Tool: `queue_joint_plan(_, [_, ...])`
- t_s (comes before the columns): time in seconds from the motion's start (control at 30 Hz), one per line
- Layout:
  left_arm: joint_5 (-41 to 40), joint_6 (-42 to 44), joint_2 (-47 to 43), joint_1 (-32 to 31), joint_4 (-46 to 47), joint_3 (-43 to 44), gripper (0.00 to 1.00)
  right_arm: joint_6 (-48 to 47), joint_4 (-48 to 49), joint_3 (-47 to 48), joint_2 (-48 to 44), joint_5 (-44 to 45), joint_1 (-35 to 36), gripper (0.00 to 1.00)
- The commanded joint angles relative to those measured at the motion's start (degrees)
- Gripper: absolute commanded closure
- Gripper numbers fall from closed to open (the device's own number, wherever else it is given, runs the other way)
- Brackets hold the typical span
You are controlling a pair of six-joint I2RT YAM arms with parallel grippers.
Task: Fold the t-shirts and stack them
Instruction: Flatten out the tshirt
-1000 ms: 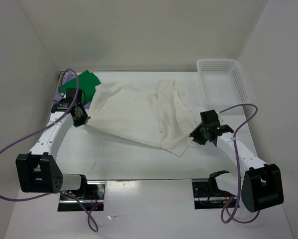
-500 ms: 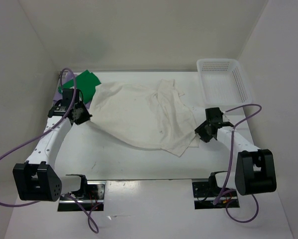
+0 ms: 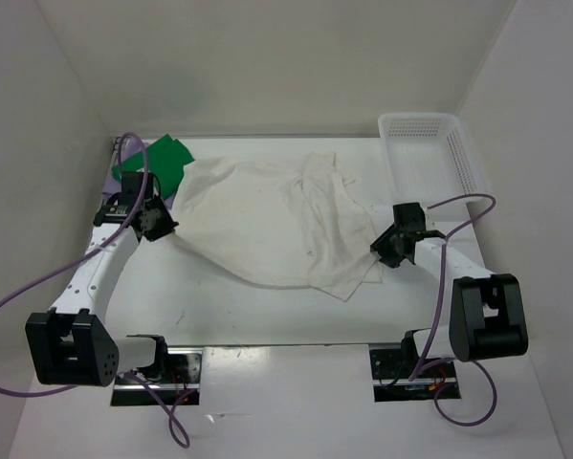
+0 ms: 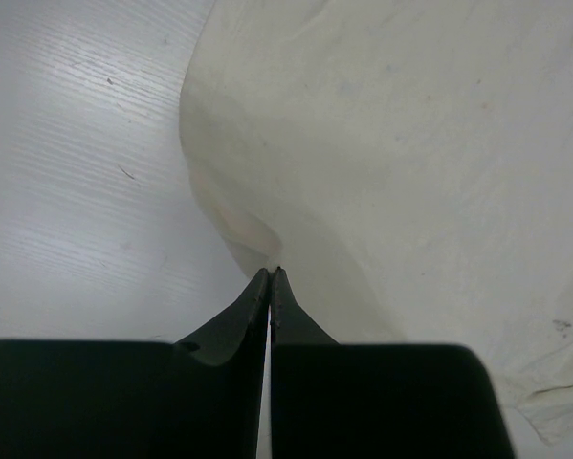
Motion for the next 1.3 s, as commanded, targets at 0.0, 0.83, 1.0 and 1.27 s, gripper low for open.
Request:
queue_joint_plan(0.0, [0.0,0.5,0.0,0.2,1.5,-0.5,0.97,-1.1,3.7,2.4,1.1,0.3,-0.1,0.54])
queue_joint_plan(0.83, [1.4,1.4,-5.2,1.8,-1.4,-1.0,0.77,-1.6,-0.5,4.8,-0.8,0.7,-0.1,0.97])
queue_joint_plan(1.0, [5.3,-1.0,6.6,1.8,1.6,-1.5,0.40,-1.1,-0.5,4.8,-0.8,0.2,0.4,1.00])
queue_joint_plan(1.27, [-3.2,-4.4,17.1,-3.1,8.5,-0.8,0.43,-0.6,-0.5,4.8,-1.9,-1.0,2.7,1.00])
